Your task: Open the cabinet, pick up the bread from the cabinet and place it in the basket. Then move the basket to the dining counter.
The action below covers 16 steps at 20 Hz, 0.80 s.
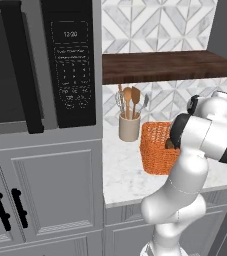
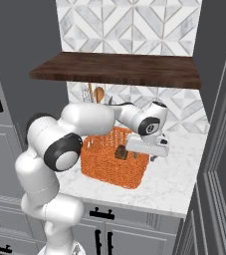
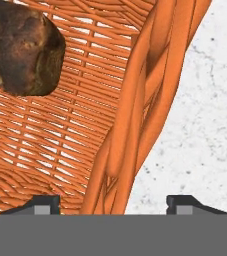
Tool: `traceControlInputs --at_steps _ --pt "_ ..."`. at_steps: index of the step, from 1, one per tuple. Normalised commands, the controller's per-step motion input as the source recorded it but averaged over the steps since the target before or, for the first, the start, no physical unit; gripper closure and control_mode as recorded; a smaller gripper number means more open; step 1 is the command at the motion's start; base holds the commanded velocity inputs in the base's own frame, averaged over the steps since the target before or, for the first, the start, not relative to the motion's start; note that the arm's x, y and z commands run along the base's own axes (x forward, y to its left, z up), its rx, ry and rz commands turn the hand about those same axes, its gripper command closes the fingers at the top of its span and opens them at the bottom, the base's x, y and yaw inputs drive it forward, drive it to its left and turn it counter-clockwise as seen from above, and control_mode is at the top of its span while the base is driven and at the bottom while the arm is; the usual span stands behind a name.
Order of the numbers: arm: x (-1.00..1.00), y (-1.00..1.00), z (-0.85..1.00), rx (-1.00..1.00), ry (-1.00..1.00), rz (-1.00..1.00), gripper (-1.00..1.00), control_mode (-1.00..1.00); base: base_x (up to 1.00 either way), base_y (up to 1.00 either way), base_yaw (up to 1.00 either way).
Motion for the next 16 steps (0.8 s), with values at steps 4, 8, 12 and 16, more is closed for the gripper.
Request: traceControlInputs --at_steps 4,8,12,16 --pt "0.00 0.01 0.00 0.00 0.00 0.00 1.00 -1.00 0.00 0.00 0.00" --pt "-0.03 0.00 0.00 0.00 0.00 0.00 1.00 -1.00 0.00 0.00 0.00" --pt "-0.42 0.00 0.41 0.00 0.00 0.00 1.00 -1.00 0.00 0.00 0.00" --pt "-0.54 0.00 0.64 0.00 0.00 -0.01 1.00 -1.00 0.00 0.00 0.00"
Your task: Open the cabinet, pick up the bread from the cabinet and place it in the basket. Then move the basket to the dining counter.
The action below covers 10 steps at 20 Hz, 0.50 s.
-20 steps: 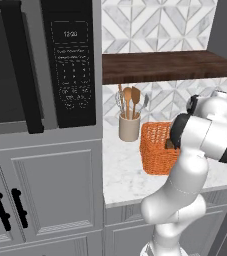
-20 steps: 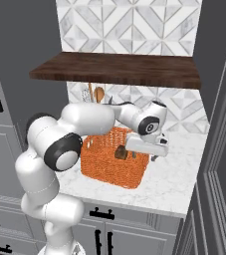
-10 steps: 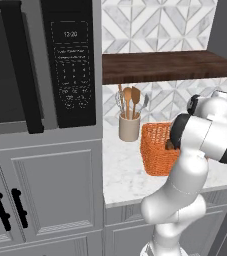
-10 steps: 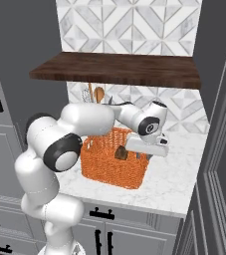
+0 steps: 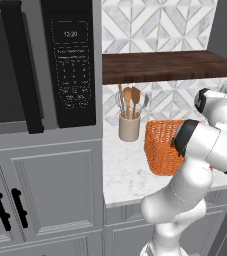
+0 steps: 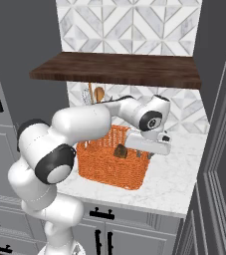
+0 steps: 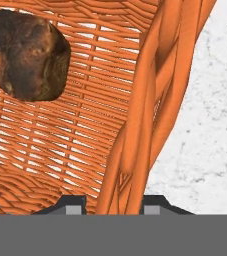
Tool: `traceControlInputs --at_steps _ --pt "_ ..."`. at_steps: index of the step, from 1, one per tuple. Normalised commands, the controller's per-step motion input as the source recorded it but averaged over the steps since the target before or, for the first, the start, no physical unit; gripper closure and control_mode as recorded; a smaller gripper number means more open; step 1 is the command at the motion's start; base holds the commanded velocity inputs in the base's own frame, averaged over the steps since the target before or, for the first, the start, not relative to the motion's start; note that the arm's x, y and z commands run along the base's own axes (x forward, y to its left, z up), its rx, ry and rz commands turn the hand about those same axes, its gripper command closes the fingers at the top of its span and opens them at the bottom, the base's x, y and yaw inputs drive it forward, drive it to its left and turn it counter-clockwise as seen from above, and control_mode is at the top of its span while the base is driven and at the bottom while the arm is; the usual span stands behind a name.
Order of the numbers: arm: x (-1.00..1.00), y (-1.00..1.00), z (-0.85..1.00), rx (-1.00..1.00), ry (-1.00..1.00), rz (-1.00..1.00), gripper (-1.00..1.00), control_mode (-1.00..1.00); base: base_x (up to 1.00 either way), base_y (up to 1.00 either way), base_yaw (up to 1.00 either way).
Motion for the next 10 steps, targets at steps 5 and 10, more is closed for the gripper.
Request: traceControlInputs --at_steps 5,10 --pt "-0.48 0.05 0.79 0.00 0.00 -0.04 1.00 -1.00 0.00 0.00 0.00" --pt "-0.28 0.30 0.71 0.00 0.00 -0.09 1.00 -1.00 0.00 0.00 0.00"
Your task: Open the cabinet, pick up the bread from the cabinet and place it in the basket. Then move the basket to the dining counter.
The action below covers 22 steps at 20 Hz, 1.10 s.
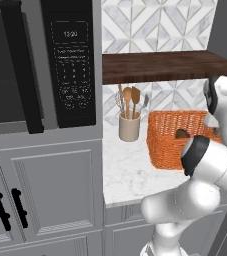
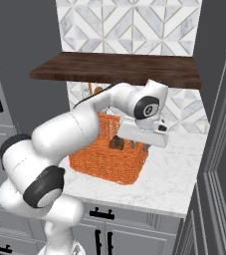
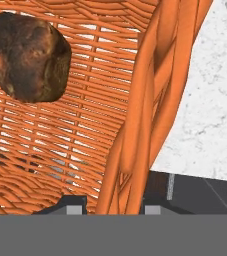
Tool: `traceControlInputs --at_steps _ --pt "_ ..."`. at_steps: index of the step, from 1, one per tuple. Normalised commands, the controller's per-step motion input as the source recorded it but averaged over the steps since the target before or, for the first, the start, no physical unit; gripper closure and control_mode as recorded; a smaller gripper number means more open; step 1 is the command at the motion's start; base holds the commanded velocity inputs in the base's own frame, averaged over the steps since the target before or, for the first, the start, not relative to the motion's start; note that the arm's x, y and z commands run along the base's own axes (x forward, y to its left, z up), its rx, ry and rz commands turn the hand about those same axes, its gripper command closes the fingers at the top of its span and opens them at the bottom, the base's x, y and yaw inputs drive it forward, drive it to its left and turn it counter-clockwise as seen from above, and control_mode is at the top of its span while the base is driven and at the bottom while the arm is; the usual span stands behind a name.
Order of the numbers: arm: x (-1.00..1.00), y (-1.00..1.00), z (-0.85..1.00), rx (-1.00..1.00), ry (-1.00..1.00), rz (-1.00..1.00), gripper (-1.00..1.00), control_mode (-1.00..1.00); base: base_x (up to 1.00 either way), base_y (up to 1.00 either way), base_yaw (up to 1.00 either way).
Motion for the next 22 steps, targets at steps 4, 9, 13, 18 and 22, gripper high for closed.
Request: traceControlInputs --at_steps 4,9,13,18,22 --pt "-0.22 0.67 0.59 -0.01 0.00 -0.11 1.00 -1.00 0.00 0.00 0.00" --pt "-0.23 0.74 0.51 0.00 -0.08 -0.03 1.00 -1.00 0.00 0.00 0.00" --pt "-0.11 0.44 0.27 0.00 -0.15 0.00 1.00 -1.00 0.00 0.00 0.00" --pt "0.00 0.17 0.22 0.00 -0.04 0.03 1.00 -1.00 0.00 0.00 0.00" --pt "0.00 0.09 0.22 0.00 0.00 0.01 1.00 -1.00 0.00 0.00 0.00"
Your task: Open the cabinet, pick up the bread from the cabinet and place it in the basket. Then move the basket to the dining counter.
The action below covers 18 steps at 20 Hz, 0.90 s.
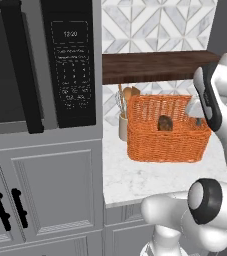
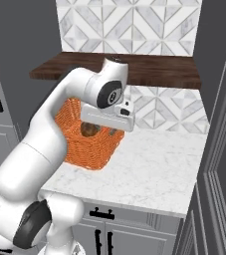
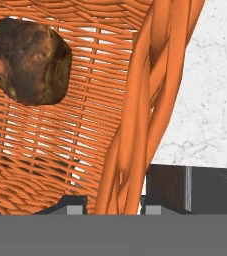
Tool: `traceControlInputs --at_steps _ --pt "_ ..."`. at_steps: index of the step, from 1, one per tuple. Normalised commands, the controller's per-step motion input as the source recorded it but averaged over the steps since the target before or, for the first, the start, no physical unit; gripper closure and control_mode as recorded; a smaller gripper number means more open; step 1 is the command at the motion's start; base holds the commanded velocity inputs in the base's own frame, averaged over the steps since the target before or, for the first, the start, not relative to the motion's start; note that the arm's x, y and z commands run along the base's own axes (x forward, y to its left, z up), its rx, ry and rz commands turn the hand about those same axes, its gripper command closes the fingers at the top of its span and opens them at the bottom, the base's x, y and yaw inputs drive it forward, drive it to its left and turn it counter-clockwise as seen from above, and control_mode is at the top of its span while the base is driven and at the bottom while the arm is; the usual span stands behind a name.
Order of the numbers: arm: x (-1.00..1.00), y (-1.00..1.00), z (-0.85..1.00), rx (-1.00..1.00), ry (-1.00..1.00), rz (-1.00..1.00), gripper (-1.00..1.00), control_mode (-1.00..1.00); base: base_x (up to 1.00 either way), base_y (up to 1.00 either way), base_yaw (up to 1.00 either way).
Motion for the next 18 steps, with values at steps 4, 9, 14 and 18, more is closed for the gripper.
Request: traceControlInputs --at_steps 4,9,14,18 --pt "0.00 0.00 0.04 0.00 0.00 0.03 1.00 -1.00 0.00 0.00 0.00" --pt "0.00 0.00 0.00 0.00 0.00 0.04 1.00 -1.00 0.00 0.00 0.00" --pt "0.00 0.00 0.00 0.00 0.01 0.01 1.00 -1.00 0.00 0.00 0.00" --pt "0.00 0.00 0.00 0.00 0.00 0.00 1.00 -1.00 0.00 0.00 0.00"
